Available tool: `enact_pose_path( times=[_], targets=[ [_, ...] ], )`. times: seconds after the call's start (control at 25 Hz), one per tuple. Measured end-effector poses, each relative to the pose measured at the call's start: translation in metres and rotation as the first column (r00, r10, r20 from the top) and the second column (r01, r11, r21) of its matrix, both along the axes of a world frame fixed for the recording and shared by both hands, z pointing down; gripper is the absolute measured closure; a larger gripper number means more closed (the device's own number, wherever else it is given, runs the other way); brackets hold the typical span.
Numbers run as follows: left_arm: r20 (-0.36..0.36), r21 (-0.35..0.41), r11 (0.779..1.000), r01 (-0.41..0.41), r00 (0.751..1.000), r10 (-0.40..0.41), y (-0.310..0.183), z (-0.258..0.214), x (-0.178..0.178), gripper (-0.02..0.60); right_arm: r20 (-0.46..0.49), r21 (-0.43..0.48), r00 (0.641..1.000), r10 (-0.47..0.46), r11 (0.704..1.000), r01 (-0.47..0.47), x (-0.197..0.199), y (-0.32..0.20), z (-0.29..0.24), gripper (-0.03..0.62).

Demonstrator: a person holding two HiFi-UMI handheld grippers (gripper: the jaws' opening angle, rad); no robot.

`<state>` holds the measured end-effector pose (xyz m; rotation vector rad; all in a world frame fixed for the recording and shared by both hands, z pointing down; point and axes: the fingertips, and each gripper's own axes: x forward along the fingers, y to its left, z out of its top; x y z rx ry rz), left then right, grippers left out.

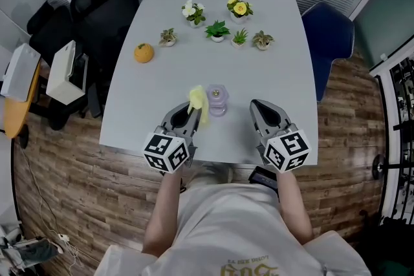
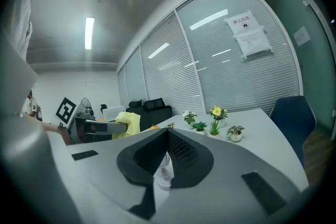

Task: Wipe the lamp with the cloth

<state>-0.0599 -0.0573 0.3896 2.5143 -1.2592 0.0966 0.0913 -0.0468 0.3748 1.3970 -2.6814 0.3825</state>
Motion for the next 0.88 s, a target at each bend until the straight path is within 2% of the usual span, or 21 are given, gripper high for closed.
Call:
enact_pose_path(
  times=[0.88],
  targets=[
    [-0.013, 0.019, 1.000, -0.020, 1.000, 0.021, 0.0012, -0.0051, -0.0009, 0.558, -0.013, 0.013, 1.000, 0.001, 1.000, -0.001, -0.0004, 0.0016, -0.0058, 0.580]
  ],
)
